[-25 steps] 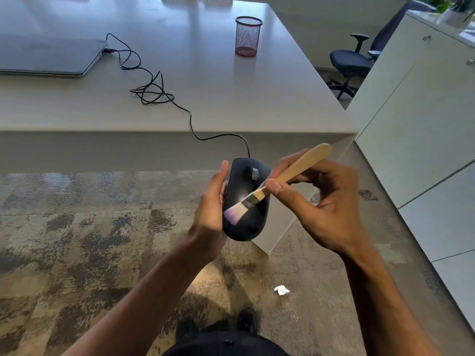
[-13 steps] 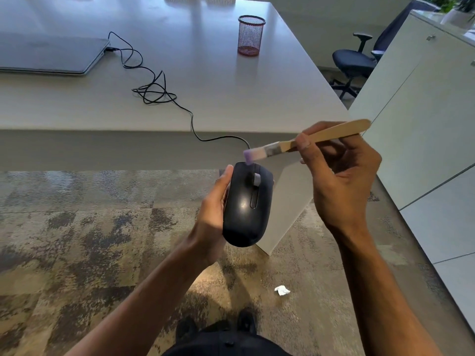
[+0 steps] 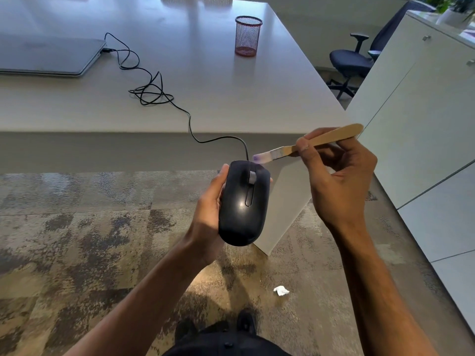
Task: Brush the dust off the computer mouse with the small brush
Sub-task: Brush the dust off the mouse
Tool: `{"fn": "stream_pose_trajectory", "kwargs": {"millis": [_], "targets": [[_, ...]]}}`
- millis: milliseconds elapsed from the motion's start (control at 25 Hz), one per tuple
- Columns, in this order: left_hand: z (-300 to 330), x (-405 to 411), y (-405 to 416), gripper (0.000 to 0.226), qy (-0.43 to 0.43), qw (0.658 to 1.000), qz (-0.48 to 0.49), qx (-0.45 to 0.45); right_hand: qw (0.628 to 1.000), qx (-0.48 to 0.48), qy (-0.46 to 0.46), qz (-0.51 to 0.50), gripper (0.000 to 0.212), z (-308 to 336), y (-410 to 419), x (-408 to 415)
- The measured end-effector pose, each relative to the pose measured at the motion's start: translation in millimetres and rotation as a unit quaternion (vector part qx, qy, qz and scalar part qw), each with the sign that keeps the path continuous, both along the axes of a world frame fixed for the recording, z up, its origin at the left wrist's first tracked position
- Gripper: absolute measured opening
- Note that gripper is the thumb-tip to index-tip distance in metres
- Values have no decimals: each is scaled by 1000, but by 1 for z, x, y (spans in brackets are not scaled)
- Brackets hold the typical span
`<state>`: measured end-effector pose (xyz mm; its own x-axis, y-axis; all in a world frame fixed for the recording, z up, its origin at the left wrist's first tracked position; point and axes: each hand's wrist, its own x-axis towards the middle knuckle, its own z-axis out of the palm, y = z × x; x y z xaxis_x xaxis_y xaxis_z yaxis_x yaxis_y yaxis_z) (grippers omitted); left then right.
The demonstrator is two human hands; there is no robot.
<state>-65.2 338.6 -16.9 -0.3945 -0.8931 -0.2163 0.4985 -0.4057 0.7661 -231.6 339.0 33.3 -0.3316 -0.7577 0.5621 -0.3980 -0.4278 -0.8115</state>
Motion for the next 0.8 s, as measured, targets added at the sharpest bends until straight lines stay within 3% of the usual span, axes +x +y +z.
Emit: {"fn": "stream_pose_trajectory", "kwargs": {"millis": [320, 800], "targets": [[1, 3, 0, 73, -10, 1000, -26, -5, 999, -10, -47, -15, 9, -1, 3, 1], [4, 4, -1, 73, 52, 998, -22, 37, 999, 18, -38, 3, 10, -3, 8, -6]]}}
